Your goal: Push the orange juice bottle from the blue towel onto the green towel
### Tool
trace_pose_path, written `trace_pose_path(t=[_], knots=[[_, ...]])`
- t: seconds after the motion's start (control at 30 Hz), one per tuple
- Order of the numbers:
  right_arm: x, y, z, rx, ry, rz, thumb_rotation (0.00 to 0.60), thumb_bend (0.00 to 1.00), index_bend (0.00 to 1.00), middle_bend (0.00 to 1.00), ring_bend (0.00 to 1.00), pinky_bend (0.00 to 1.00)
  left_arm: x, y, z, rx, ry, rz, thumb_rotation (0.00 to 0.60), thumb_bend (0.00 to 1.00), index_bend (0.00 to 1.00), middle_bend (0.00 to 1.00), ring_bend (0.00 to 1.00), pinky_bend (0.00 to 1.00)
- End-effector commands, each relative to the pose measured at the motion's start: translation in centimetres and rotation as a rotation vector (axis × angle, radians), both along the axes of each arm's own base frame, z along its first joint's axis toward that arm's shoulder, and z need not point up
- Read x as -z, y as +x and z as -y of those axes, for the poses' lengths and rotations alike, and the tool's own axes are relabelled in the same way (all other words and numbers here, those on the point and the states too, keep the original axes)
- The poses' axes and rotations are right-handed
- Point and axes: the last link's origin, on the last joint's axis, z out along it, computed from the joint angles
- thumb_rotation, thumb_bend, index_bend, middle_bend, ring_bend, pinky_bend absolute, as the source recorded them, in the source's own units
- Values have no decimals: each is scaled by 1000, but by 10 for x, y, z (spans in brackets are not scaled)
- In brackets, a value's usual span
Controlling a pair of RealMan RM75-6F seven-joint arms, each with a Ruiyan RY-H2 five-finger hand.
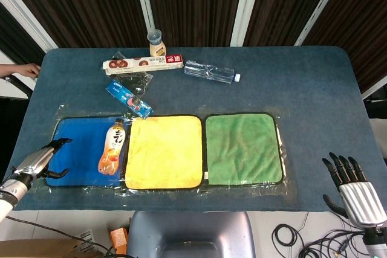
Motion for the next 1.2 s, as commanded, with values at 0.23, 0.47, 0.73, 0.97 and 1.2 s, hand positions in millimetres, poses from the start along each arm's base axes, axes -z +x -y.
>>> trace_pose_path(t=[0.23, 0.47, 0.73, 0.97, 1.2], knots=[[-5, 0, -4, -9, -14, 10, 600, 227, 0, 0, 0, 0, 15, 10, 6, 33, -53, -6, 600, 329, 115, 57, 3, 110], [-5, -1, -6, -13, -10, 10, 600, 227, 0, 0, 0, 0, 33, 23, 0, 37, -138, -15, 600, 358, 115, 83, 7, 110], [-8, -1, -7, -16, -15, 13, 600, 226, 0, 0, 0, 0, 46, 32, -5, 37, -215, -55, 600, 438, 115, 113, 37, 110], [-7, -1, -7, -17, -14, 12, 600, 226, 0, 0, 0, 0, 52, 48, -2, 41, -239, -11, 600, 442, 117, 140, 67, 110], [-8, -1, -8, -21, -15, 16, 600, 227, 0, 0, 0, 0, 66, 68, -16, 32, -275, 76, 600, 442, 117, 139, 68, 110]])
